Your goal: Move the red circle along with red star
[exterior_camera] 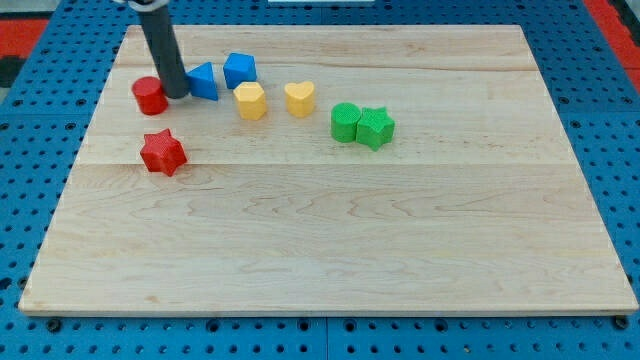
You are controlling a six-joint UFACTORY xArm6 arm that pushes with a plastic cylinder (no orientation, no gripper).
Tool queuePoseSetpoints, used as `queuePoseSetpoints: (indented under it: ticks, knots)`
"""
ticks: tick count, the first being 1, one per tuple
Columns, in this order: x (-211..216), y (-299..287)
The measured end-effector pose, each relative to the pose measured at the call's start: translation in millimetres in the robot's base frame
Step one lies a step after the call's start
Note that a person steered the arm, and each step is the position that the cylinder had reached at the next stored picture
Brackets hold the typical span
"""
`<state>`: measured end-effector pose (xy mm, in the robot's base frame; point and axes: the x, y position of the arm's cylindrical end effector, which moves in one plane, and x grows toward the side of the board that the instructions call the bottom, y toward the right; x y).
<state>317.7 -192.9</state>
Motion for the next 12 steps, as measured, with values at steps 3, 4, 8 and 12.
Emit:
queuePoseSetpoints:
  ticks: [3,4,8,12]
  knots:
    - [-33.0,-19.1]
    - [15.5,-33.0]
    - [116.7,-23.4]
    - [88.0,-16.5]
